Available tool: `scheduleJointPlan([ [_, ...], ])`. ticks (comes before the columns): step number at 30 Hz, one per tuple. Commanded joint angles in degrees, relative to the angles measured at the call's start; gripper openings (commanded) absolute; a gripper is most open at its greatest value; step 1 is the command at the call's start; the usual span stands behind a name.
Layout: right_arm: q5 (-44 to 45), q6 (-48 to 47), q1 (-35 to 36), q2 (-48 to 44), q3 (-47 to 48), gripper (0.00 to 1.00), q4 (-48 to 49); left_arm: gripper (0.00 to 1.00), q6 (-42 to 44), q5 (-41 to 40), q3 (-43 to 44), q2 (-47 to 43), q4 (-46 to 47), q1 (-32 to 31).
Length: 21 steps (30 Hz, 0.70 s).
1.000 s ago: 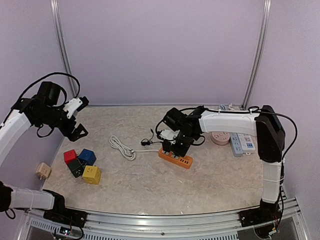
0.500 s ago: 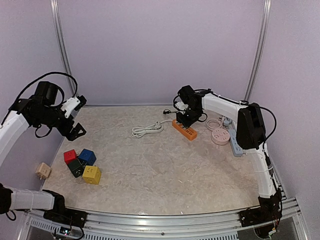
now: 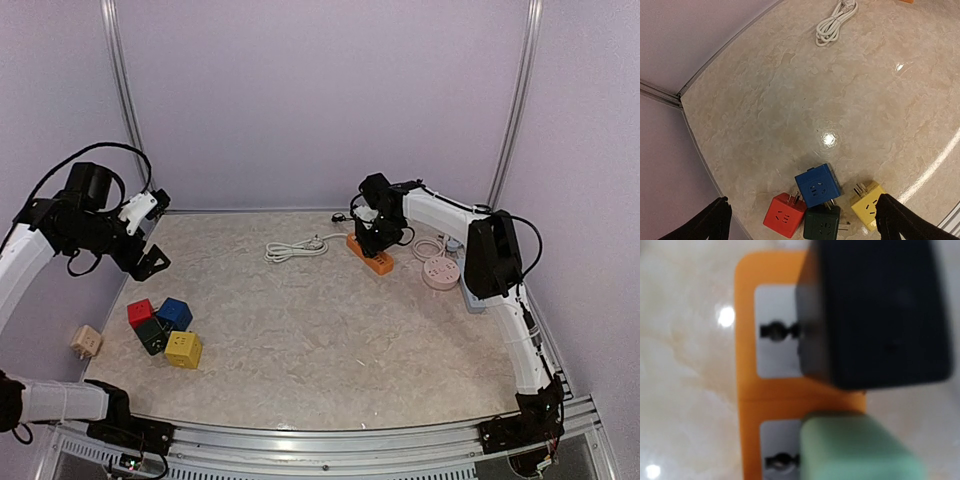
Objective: Insert the plug
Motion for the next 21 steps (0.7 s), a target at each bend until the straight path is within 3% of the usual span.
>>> scheduleJointPlan([
  [1,-2.55,-0.36,-0.28,0.60,-1.31,0.59,-2.08,0.99,0.00,0.44,0.88,-1.17,-1.39,0.56],
  [5,-3.22,-0.81,-0.28,-0.37,-1.32,0.60,-1.99,0.99,0.25,0.56,0.51,-1.54,-1.65,0.56],
  [8,-3.52,-0.85,-0.26,-2.37,-2.33,0.67,-0.77,0.99,0.48,0.49,0.40,-1.64,-1.67,0.56],
  [12,-2.70,-0.92,-0.27,-6.69,-4.08,0.98,2.56,0.99,0.68,0.52,0.30,-1.64,-1.67,0.57],
  [17,-1.99,-2.18,-0.31,-10.35,-4.96,0.95,6.25,0.99,0.79,0.81,0.03,-1.49,-1.59,0.60],
  [21,-3.05,-2.63,-0.27,-9.71,-4.88,0.79,7.01,0.99,0.95,0.81,-0.30,-1.40,-1.41,0.65],
])
